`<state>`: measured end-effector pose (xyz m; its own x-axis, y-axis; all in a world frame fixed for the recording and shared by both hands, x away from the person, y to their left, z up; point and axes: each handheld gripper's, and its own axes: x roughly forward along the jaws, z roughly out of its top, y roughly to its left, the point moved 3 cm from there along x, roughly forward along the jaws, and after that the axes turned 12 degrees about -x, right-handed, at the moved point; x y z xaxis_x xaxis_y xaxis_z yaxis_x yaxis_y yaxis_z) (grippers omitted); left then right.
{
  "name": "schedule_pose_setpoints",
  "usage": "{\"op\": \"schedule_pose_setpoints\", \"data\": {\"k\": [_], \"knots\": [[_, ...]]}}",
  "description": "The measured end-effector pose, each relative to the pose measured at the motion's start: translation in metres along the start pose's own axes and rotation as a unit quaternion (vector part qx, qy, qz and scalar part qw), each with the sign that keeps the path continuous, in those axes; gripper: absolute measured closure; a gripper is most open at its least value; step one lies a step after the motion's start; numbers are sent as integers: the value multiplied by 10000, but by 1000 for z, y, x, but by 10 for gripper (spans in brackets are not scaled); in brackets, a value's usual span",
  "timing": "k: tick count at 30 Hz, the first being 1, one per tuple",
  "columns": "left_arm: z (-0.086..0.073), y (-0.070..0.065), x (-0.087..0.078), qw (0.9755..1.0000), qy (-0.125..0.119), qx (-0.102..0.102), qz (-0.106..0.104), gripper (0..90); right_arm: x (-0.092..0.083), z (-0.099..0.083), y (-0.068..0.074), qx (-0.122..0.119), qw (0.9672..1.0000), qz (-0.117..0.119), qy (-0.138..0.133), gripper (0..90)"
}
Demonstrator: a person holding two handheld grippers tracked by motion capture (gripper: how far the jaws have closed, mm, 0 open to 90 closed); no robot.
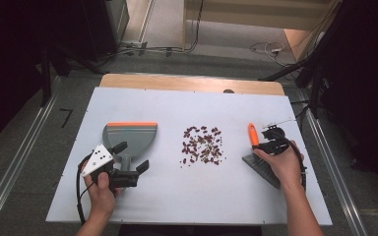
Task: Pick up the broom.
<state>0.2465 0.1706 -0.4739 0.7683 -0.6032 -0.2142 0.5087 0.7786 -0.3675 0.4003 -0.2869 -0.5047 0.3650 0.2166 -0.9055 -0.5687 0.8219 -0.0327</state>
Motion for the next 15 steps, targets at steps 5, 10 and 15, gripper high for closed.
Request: {"op": "schedule_pose_setpoints", "data": {"k": [5, 10, 15], "knots": [[0, -5, 2, 9999, 54, 85, -33, 0, 0, -6, 0, 30, 9996, -8, -292, 677], [1, -5, 3, 10000, 35, 57, -20, 0, -1, -13, -3, 69, 9977, 121, -665, 676], [1, -6, 5, 9999, 63, 84, -22, 0, -15, -23, -4, 195, 9872, 166, -1571, 677]]}}
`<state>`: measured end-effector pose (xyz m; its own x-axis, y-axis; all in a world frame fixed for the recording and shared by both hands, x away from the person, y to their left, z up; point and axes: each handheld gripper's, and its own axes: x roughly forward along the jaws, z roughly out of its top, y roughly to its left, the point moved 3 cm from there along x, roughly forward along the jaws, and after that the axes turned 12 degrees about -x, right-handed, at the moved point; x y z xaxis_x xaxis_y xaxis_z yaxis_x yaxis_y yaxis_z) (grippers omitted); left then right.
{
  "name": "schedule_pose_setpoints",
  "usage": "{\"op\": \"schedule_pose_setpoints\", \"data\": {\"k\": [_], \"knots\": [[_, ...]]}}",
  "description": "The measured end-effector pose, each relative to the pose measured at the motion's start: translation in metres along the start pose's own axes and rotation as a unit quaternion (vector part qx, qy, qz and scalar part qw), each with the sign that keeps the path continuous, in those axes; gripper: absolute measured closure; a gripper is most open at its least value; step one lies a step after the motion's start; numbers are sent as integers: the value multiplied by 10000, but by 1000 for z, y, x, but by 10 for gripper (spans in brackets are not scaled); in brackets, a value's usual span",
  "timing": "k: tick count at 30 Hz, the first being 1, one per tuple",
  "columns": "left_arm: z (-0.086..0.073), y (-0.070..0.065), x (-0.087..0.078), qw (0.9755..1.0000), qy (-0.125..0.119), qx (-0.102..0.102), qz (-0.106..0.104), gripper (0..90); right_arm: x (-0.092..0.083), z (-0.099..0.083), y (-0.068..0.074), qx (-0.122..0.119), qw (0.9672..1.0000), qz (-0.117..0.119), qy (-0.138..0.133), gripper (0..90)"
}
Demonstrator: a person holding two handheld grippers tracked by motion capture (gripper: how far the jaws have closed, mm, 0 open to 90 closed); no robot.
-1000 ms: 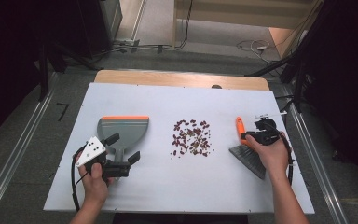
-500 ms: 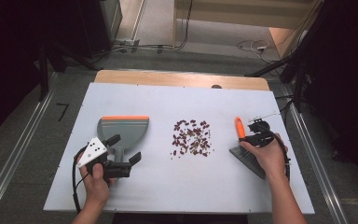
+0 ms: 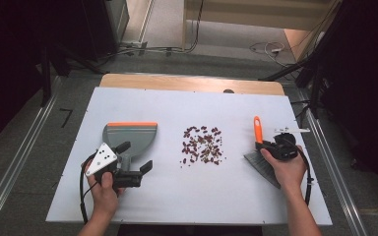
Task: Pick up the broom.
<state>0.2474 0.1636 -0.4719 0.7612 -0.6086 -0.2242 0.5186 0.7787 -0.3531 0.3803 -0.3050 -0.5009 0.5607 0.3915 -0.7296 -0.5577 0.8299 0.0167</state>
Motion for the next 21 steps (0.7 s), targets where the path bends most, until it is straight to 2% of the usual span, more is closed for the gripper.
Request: {"op": "schedule_pose_setpoints", "data": {"k": [1, 2, 3, 4, 5, 6, 7, 8, 9, 10, 11, 12, 13, 14, 15, 16, 19, 20, 21], "knots": [[0, 0, 0, 10000, 10, 21, 5, 0, -3, -2, -1, 21, 9999, 19, -163, 676], [0, -1, -1, 10000, 6, 30, 14, 0, -3, -2, -1, 21, 9999, 19, -163, 676], [1, -1, -1, 10000, -7, 33, 5, 0, -8, -4, -1, 49, 9985, 43, -542, 677], [1, -1, -1, 10000, -21, 44, 12, 0, -8, -4, -1, 49, 9985, 43, -542, 677], [2, -1, -2, 10000, -23, 54, 8, 0, -15, -5, 0, 59, 9964, 33, -850, 679], [2, -2, -2, 10000, -41, 46, 8, 0, -18, -6, 1, 54, 9948, 75, -1017, 680], [3, -2, -2, 10000, -40, 52, 3, 0, -18, -6, 1, 54, 9948, 75, -1017, 680], [3, -3, -2, 10000, -50, 34, -10, 0, -24, -6, 2, 14, 9904, 117, -1375, 681], [4, -3, -1, 10000, -40, 34, -26, 0, -24, -6, 2, 14, 9904, 117, -1375, 681], [4, -4, -1, 10000, -30, 57, -18, 0, -27, -6, 3, -31, 9882, 156, -1524, 682], [4, -4, 0, 10000, -30, 77, -21, 0, -33, -5, 5, -46, 9841, 116, -1769, 684], [4, -5, 1, 10000, -25, 68, -17, 0, -33, -5, 5, -46, 9841, 116, -1769, 684], [4, -6, 2, 10000, -17, 86, -22, 0, -38, -5, 7, -86, 9792, 89, -2025, 686], [4, -7, 3, 9999, -16, 97, -21, 0, -38, -5, 7, -86, 9792, 89, -2025, 686], [4, -8, 4, 9999, 10, 134, -21, 0, -43, -3, 9, -105, 9748, 93, -2227, 687], [4, -10, 6, 9999, 16, 151, -41, 0, -46, -2, 11, -94, 9726, 54, -2322, 688], [4, -17, 10, 9996, 66, 275, -89, 0, -53, 3, 15, -77, 9661, 132, -2577, 690], [4, -19, 11, 9994, 88, 310, -113, 0, -53, 3, 15, -77, 9661, 132, -2577, 690], [4, -21, 12, 9994, 90, 309, -139, 0, -55, 5, 17, -98, 9639, 164, -2655, 690]]}}
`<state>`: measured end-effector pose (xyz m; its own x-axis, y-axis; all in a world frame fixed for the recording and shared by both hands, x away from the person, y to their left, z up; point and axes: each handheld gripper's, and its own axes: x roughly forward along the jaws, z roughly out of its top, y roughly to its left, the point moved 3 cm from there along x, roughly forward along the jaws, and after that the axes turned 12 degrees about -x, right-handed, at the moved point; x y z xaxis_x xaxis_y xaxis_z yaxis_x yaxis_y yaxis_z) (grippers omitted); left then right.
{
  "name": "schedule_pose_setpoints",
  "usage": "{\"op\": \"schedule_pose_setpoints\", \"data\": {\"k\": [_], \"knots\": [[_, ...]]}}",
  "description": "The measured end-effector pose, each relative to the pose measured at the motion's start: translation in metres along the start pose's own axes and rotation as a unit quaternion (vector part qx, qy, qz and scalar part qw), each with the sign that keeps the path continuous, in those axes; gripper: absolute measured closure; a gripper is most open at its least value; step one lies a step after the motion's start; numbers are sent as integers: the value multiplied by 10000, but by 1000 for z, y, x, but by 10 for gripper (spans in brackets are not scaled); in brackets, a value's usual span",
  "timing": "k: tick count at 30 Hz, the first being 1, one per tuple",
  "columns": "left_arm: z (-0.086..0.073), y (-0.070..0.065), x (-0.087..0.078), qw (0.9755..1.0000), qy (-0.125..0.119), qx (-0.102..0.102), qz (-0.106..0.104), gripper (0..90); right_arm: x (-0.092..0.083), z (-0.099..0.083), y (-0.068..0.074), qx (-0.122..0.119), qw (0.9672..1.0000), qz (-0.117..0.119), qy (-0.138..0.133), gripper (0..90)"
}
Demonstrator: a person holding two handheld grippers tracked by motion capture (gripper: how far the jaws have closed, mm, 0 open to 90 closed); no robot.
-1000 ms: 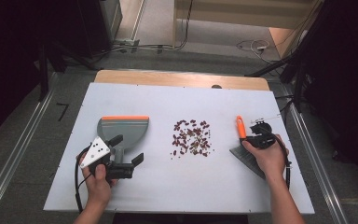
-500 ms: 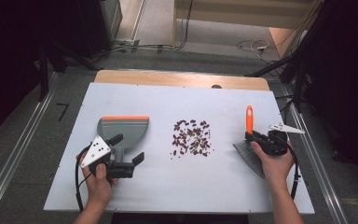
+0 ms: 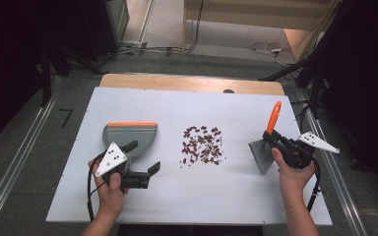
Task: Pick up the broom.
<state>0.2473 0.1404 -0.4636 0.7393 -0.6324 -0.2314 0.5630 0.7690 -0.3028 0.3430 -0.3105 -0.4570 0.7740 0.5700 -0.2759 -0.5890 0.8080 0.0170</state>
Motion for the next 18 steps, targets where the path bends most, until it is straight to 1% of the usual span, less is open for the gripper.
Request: {"op": "schedule_pose_setpoints", "data": {"k": [1, 3, 4, 5, 6, 7, 10, 11, 12, 13, 14, 15, 16, 18], "knots": [[0, -2, 1, 10000, -3, -19, -39, 0, -2, 5, 5, -44, 9999, 39, -118, 691], [2, -6, 3, 10000, -15, -4, -74, 0, -2, 8, 8, -61, 9998, 30, -160, 691], [2, -7, 4, 10000, -12, 19, -96, 0, -3, 11, 11, -56, 9998, 45, -197, 691], [3, -9, 5, 9999, -3, 50, -105, 0, -3, 16, 17, -84, 9995, 95, -294, 691], [3, -10, 7, 9999, -4, 57, -138, 0, -3, 19, 20, -97, 9994, 111, -317, 691], [4, -12, 8, 9998, 4, 53, -177, 0, -3, 19, 20, -97, 9994, 111, -317, 691], [6, -16, 11, 9997, -4, 28, -241, 8, -3, 26, 30, -143, 9988, 223, -412, 691], [6, -18, 13, 9996, 11, 39, -262, 11, -2, 28, 34, -172, 9986, 248, -444, 692], [6, -19, 14, 9996, 27, 36, -266, 16, -1, 32, 41, -215, 9982, 291, -470, 691], [6, -21, 17, 9996, 56, 63, -271, 16, -1, 32, 41, -215, 9982, 291, -470, 691], [5, -24, 19, 9995, 110, 96, -290, 18, 1, 35, 48, -185, 9978, 354, -527, 691], [4, -26, 21, 9993, 150, 96, -326, 18, 1, 35, 48, -185, 9978, 354, -527, 691], [3, -28, 23, 9991, 169, 84, -374, 18, 2, 36, 52, -140, 9975, 423, -552, 692], [3, -33, 28, 9987, 211, 49, -456, 18, 5, 38, 60, -158, 9971, 476, -575, 691]]}}
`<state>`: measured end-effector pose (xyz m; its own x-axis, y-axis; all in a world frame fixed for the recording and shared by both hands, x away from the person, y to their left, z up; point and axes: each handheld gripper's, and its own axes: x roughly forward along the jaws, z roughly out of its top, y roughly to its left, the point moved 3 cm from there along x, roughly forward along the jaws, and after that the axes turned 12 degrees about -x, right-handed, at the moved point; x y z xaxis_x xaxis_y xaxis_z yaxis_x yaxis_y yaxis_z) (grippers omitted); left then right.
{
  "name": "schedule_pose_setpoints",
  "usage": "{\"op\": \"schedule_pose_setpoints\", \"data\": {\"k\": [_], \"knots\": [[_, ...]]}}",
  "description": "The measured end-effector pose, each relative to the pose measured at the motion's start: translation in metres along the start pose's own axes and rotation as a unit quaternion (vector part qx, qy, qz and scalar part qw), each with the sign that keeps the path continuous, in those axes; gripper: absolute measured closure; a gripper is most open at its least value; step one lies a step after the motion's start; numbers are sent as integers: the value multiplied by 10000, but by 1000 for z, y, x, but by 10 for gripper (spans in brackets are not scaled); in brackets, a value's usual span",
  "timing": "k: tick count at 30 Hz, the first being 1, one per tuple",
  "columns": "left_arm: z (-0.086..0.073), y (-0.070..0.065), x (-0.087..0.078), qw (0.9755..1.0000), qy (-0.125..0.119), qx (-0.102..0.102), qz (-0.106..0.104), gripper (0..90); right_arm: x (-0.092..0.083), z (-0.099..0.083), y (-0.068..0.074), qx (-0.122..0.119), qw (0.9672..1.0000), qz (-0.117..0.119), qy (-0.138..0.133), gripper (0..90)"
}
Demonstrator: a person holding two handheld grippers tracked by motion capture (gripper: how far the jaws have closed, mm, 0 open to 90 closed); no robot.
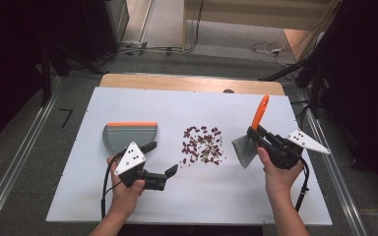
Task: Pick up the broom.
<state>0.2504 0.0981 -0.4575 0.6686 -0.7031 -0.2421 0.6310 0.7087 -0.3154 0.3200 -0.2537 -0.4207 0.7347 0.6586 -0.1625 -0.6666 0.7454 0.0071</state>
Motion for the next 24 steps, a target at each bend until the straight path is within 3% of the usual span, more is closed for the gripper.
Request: {"op": "schedule_pose_setpoints", "data": {"k": [5, 14, 17, 24], "knots": [[-3, -10, 11, 9996, 233, -5, -160, 18, 8, 6, 23, -133, 9998, 162, -57, 692], [-7, -27, 22, 9987, 380, -67, -330, 60, 27, 8, 70, -307, 9983, 486, -70, 691], [-9, -32, 25, 9981, 425, -130, -429, 72, 30, 8, 78, -346, 9979, 549, -69, 691], [-14, -44, 35, 9974, 606, -195, -341, 185, 39, 7, 108, -488, 9959, 751, -85, 692]]}}
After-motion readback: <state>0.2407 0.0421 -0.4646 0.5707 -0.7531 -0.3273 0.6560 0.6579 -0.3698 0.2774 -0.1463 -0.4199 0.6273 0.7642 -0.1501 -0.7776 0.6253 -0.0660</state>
